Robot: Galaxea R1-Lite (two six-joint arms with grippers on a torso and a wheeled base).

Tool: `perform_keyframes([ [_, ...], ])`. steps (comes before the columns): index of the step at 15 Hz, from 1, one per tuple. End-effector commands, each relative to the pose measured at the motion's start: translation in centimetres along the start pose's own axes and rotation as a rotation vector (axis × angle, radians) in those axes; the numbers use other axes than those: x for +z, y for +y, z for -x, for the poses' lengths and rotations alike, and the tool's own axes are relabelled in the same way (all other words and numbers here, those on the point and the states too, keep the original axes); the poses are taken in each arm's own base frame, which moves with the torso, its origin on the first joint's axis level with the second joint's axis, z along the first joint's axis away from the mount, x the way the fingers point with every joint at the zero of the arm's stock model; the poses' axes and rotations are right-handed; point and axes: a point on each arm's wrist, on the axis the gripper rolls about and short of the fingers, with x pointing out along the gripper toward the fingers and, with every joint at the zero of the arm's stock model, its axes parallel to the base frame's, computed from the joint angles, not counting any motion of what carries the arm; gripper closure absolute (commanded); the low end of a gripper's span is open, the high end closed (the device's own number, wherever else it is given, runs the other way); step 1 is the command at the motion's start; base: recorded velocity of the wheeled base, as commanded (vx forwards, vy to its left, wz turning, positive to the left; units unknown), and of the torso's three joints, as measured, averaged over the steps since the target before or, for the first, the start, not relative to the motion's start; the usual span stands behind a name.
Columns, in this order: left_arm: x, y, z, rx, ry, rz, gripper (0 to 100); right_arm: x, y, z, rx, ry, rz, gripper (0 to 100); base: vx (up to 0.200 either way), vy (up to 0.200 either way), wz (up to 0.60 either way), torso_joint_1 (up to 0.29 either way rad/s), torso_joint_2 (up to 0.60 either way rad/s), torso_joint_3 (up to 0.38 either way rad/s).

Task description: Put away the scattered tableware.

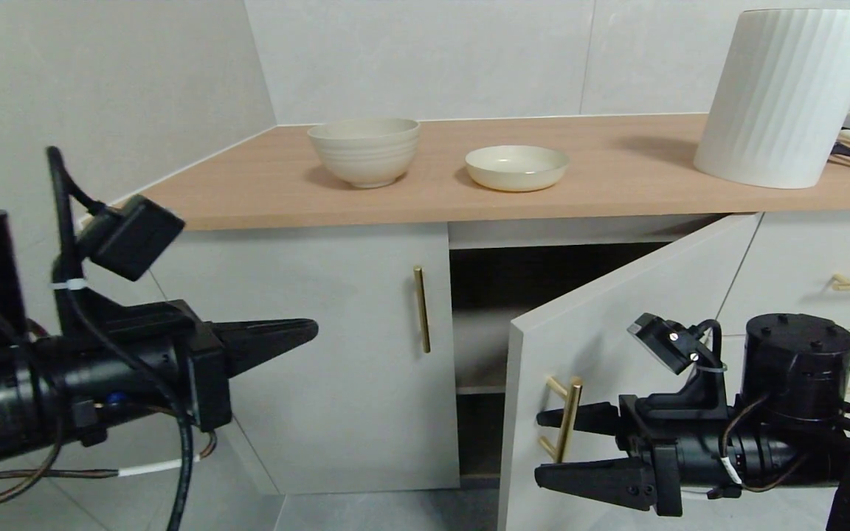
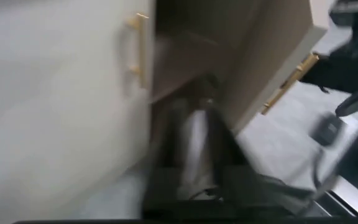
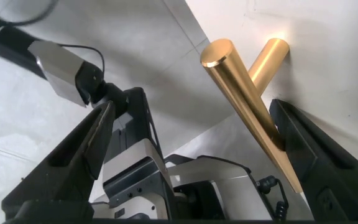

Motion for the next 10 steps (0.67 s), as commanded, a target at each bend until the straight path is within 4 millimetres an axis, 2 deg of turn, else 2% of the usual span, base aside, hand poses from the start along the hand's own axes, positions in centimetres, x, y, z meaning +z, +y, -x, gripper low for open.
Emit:
perform_keyframes([
  [1, -1.6, -0.6, -4.2, -0.086, 0.093, 0.006, 100, 0.0, 0.1, 0.1, 0.0, -0.001, 0.002, 0, 0.0, 0.0, 0.0, 0.0, 0.0, 0.0],
  [2, -1.7, -0.6, -4.4, -0.091, 0.092, 0.005, 100, 0.0, 0.1, 0.1, 0.0, -0.001, 0.002, 0, 0.0, 0.0, 0.0, 0.0, 0.0, 0.0],
  [5, -3.3, -2.7, -9.8, -0.216, 0.075, 0.035, 100, -0.1, 0.1, 0.1, 0.0, 0.001, 0.001, 0, 0.0, 0.0, 0.0, 0.0, 0.0, 0.0],
  [8, -6.0, -3.1, -14.3, -0.258, 0.1, 0.06, 100, 0.0, 0.5, 0.4, 0.001, -0.006, 0.018, 0, 0.0, 0.0, 0.0, 0.0, 0.0, 0.0],
  [9, -6.4, -3.3, -15.3, -0.27, 0.084, 0.068, 100, 0.0, 0.6, 0.5, 0.0, -0.009, 0.021, 0, 0.0, 0.0, 0.0, 0.0, 0.0, 0.0],
  [10, -6.5, -3.3, -15.4, -0.27, 0.08, 0.071, 100, 0.0, 0.6, 0.5, 0.0, -0.009, 0.021, 0, 0.0, 0.0, 0.0, 0.0, 0.0, 0.0],
])
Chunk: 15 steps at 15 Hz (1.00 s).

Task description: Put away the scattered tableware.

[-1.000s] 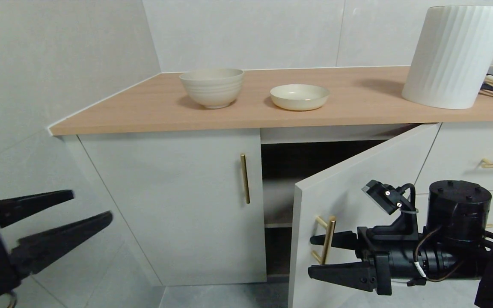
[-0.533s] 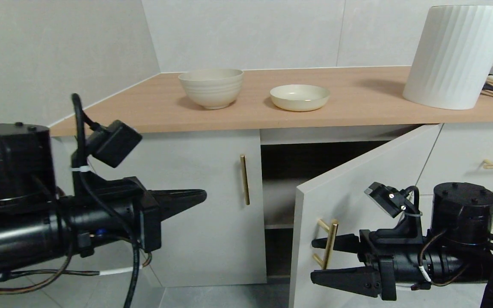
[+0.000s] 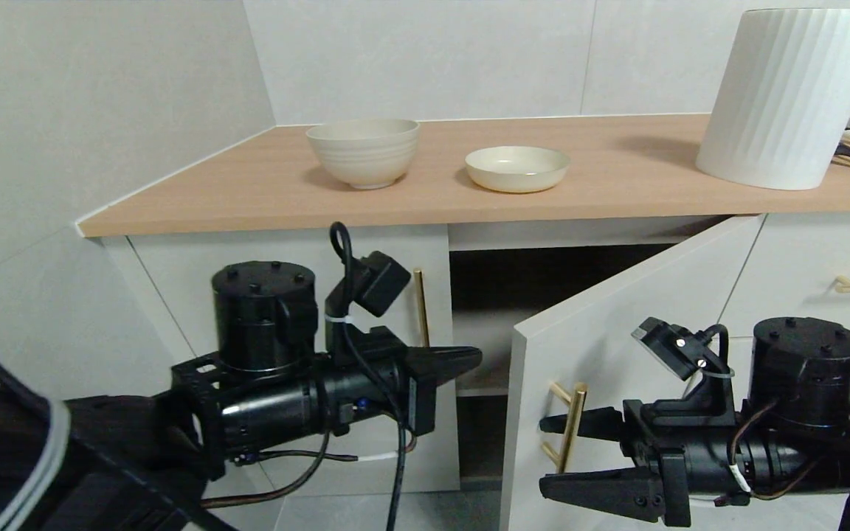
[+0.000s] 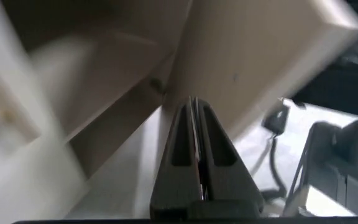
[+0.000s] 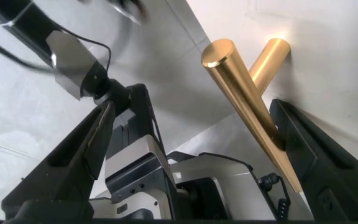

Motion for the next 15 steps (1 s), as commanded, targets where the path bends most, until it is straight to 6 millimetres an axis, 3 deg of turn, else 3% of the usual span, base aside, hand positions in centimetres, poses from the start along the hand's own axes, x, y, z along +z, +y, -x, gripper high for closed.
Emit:
perform_keyframes([
  [1, -2.7, 0.8, -3.5, -0.02, 0.059, 0.046, 100, 0.1, 0.1, 0.1, -0.001, -0.007, 0.01, 0, 0.0, 0.0, 0.0, 0.0, 0.0, 0.0],
  [4, -3.8, 0.5, -5.2, -0.042, 0.067, 0.054, 100, 0.1, 0.0, 0.0, -0.006, -0.006, 0.007, 0, 0.0, 0.0, 0.0, 0.0, 0.0, 0.0],
  [7, -3.4, -0.6, -5.6, -0.083, 0.02, 0.055, 100, 0.2, 0.0, 0.2, -0.014, -0.014, 0.012, 0, 0.0, 0.0, 0.0, 0.0, 0.0, 0.0],
  [15, -2.9, -1.5, -5.8, -0.11, -0.003, 0.043, 100, 0.9, -2.9, 4.0, -0.189, -0.097, 0.007, 0, 0.0, 0.0, 0.0, 0.0, 0.0, 0.0],
])
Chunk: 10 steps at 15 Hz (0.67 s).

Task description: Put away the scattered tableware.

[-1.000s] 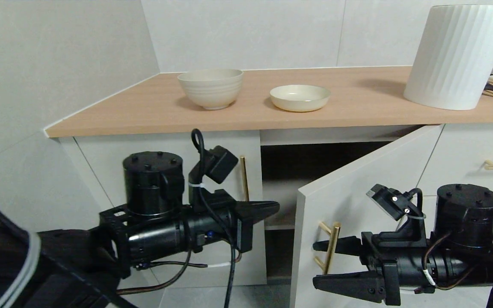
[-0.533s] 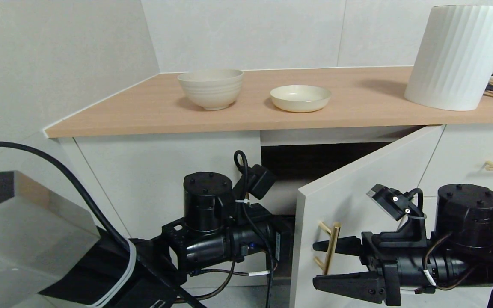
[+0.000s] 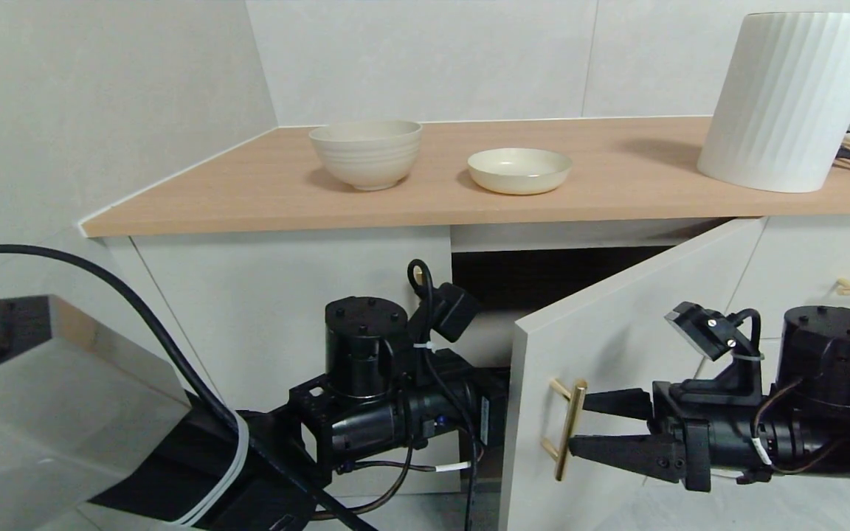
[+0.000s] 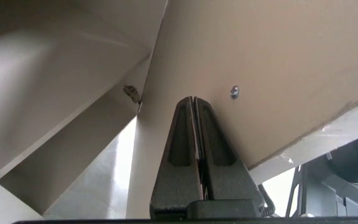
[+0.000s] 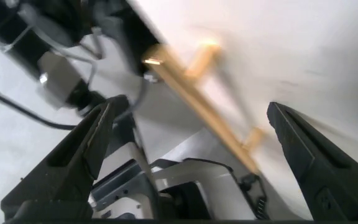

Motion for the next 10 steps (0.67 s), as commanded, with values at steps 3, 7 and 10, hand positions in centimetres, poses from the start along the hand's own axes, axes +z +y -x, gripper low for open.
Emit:
perform_keyframes([
  [3, 0.5, -0.3, 0.2, -0.014, -0.016, -0.007, 100, -0.6, 0.4, 3.5, -0.118, -0.049, 0.012, 0, 0.0, 0.0, 0.0, 0.0, 0.0, 0.0],
  [7, 0.7, -0.4, 0.2, -0.015, -0.022, -0.008, 100, -1.3, 3.3, 6.2, -0.276, -0.128, 0.126, 0, 0.0, 0.0, 0.0, 0.0, 0.0, 0.0],
  [10, 1.0, -0.5, 0.4, -0.009, -0.032, -0.01, 100, -0.3, 5.7, 8.7, -0.495, -0.232, 0.24, 0, 0.0, 0.0, 0.0, 0.0, 0.0, 0.0],
])
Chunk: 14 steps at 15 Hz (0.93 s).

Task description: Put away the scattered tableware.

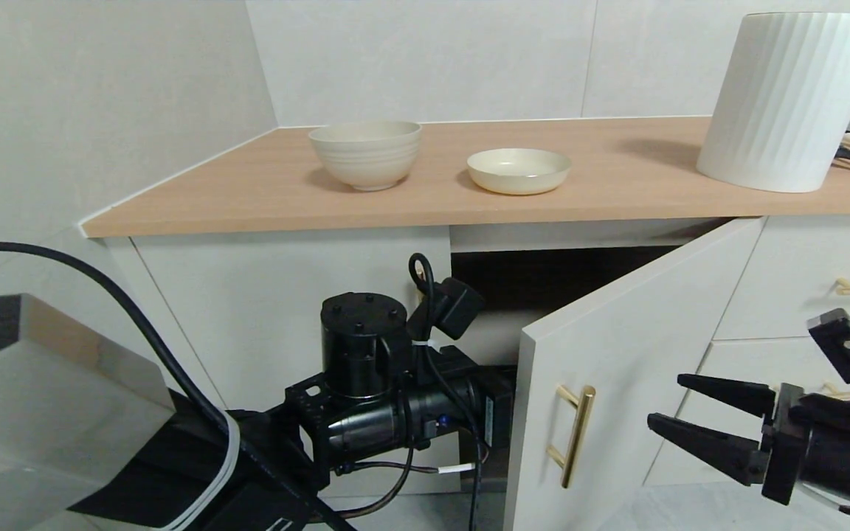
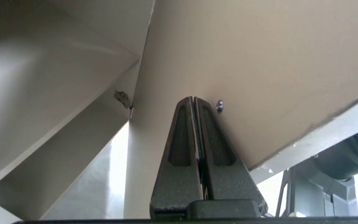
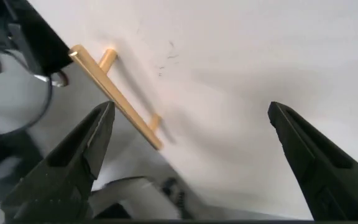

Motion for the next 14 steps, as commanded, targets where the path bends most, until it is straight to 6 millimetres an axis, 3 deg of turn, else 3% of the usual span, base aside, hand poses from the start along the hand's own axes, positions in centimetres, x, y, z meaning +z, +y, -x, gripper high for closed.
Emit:
perform_keyframes([
  [1, 0.3, -0.1, 0.1, 0.002, -0.009, -0.003, 100, 2.5, 0.4, 3.0, -0.164, -0.099, 0.077, 0, 0.0, 0.0, 0.0, 0.0, 0.0, 0.0],
  [3, 0.2, 0.0, 0.0, 0.006, -0.007, -0.002, 100, 4.2, 0.2, 3.7, -0.4, -0.11, 0.153, 0, 0.0, 0.0, 0.0, 0.0, 0.0, 0.0],
  [5, 0.2, 0.0, 0.0, 0.006, -0.007, -0.002, 100, 4.8, 0.6, 4.9, -0.548, -0.011, 0.149, 0, 0.0, 0.0, 0.0, 0.0, 0.0, 0.0],
  [8, -0.1, -0.2, -0.1, 0.01, 0.002, 0.001, 100, 6.2, 1.8, 6.5, -0.571, 0.002, 0.143, 0, 0.0, 0.0, 0.0, 0.0, 0.0, 0.0],
  [10, 0.3, -0.6, -0.6, 0.003, 0.004, -0.002, 100, 6.0, 1.9, 6.6, -0.567, 0.008, 0.14, 0, 0.0, 0.0, 0.0, 0.0, 0.0, 0.0],
  [14, 0.8, -1.0, -1.5, 0.022, 0.031, 0.006, 100, 5.9, 2.0, 6.8, -0.568, 0.002, 0.144, 0, -0.2, 0.0, 0.0, 0.008, 0.0, 0.004],
])
